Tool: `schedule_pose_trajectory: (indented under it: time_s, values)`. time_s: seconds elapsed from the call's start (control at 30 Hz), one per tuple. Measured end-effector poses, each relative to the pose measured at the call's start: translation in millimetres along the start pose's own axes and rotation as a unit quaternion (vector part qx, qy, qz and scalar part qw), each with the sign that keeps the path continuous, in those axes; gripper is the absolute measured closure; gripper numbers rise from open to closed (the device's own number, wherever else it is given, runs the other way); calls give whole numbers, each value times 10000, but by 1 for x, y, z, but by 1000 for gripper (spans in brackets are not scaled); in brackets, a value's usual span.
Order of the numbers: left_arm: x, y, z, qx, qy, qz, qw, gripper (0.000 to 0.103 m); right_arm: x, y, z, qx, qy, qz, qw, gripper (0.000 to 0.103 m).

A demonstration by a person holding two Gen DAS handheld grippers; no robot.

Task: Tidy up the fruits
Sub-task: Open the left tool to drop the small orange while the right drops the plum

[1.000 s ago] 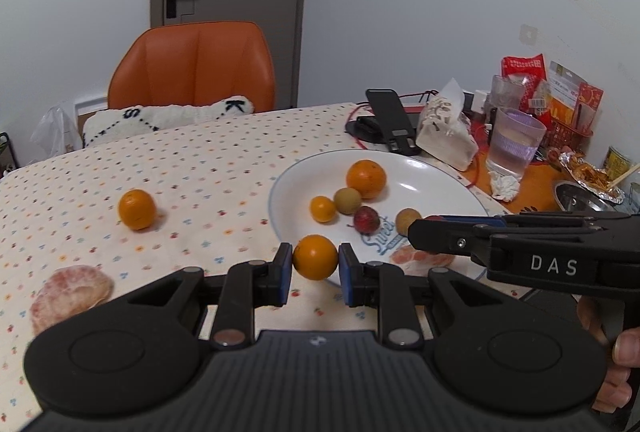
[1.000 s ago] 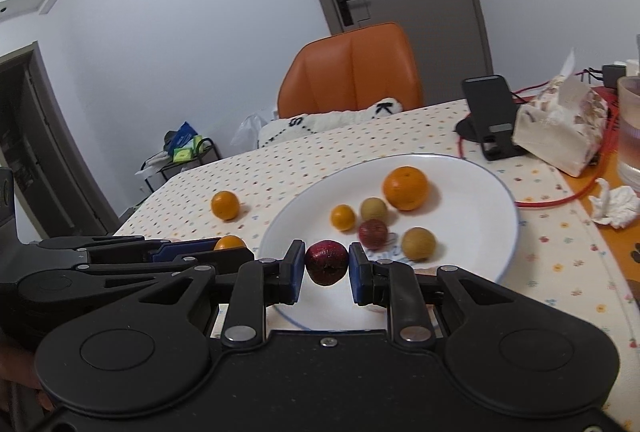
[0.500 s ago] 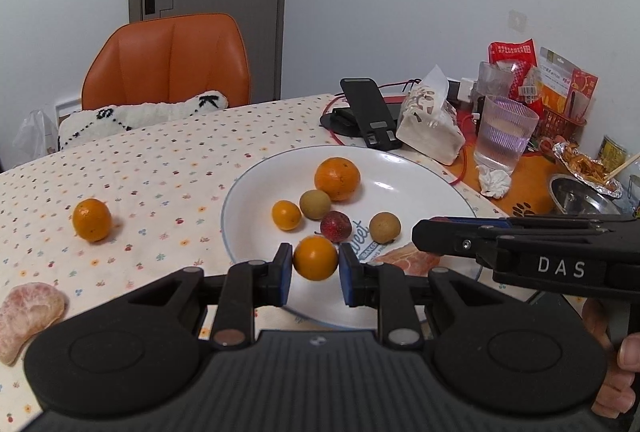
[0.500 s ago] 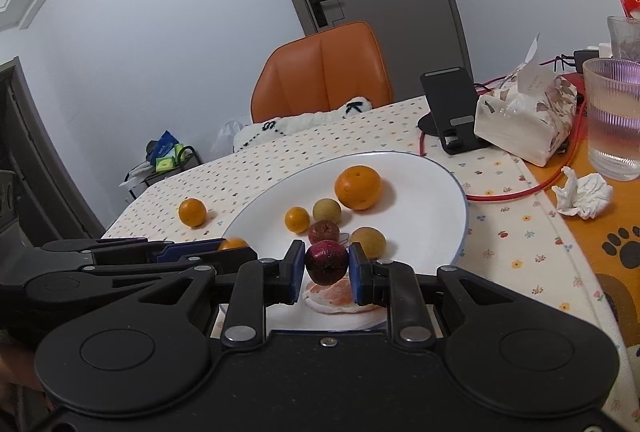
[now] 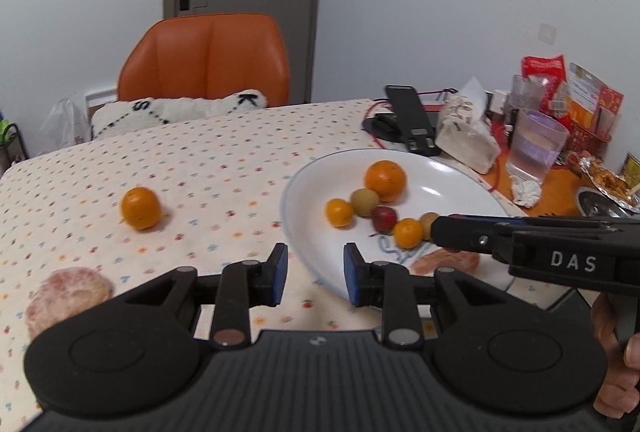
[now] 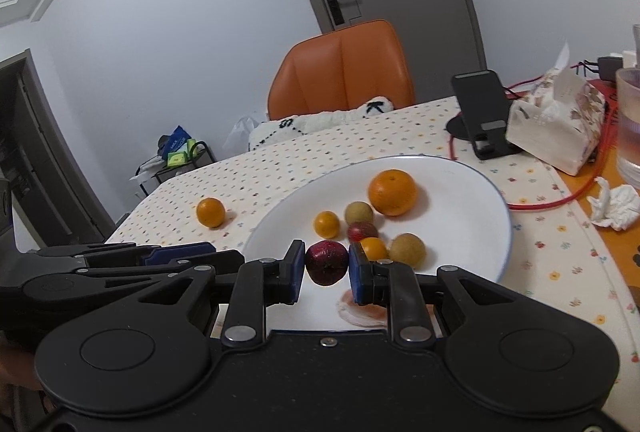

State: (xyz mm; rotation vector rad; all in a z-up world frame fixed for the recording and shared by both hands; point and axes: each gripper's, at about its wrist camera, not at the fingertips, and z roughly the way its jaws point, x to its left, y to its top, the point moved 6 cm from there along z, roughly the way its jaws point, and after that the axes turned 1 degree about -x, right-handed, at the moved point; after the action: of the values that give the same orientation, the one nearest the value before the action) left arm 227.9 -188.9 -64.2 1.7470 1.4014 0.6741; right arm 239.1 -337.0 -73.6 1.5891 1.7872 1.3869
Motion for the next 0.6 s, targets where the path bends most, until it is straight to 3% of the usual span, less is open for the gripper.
schedule_pose_trajectory:
  time_s: [0.07,0.17,0.43,0.6]
  values:
    - [7,0,-3,-6,68,-82,9999,72,4,0,1,7,22,-28,10000,81]
    - [18,-1,-9,-42,125,-203,9997,59,10,1,3,24,34,-51,10000,81]
    - [47,-4,-25,-117,378,-517,9979,25,27,5,2,1,29,-119,9999,62]
    - [65,-6,-35,-142,596,-605,9963,21,39,5,4,-9,36,-219,9998,46]
